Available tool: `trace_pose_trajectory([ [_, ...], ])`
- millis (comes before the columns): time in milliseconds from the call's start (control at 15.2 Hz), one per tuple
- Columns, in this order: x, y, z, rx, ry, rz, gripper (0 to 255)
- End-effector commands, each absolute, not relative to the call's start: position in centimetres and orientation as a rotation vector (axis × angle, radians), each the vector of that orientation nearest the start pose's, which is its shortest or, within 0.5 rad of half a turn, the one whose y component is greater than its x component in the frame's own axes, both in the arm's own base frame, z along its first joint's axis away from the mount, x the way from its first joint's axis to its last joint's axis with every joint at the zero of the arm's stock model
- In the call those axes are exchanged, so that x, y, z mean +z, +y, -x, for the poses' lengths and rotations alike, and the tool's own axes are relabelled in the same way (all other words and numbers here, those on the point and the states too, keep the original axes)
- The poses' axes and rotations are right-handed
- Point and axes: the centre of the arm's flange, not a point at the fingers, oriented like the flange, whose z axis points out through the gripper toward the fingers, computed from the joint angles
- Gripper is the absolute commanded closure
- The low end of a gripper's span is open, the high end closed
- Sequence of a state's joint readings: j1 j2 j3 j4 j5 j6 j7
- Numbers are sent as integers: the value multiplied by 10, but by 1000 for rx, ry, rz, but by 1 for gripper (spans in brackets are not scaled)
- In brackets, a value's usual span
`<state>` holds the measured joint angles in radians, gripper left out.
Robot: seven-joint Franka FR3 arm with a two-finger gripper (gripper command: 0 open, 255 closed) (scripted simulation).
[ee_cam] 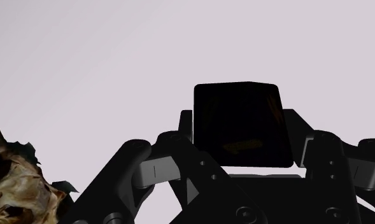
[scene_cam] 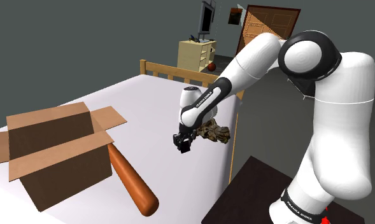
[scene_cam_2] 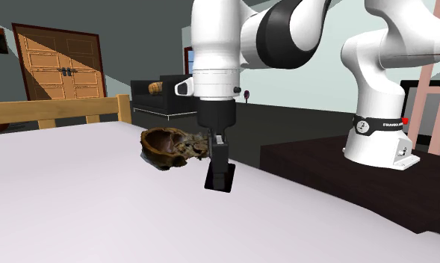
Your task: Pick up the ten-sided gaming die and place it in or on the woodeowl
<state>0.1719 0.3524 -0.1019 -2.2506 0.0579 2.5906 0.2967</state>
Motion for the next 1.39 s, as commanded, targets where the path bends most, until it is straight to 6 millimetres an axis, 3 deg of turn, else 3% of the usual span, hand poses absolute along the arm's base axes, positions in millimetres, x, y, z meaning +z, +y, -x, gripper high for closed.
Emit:
trace_pose_trajectory([
  [0, 217, 37, -541, 14, 424, 3120, 255],
  [1320, 322, 37, -541, 14, 424, 3120, 255],
])
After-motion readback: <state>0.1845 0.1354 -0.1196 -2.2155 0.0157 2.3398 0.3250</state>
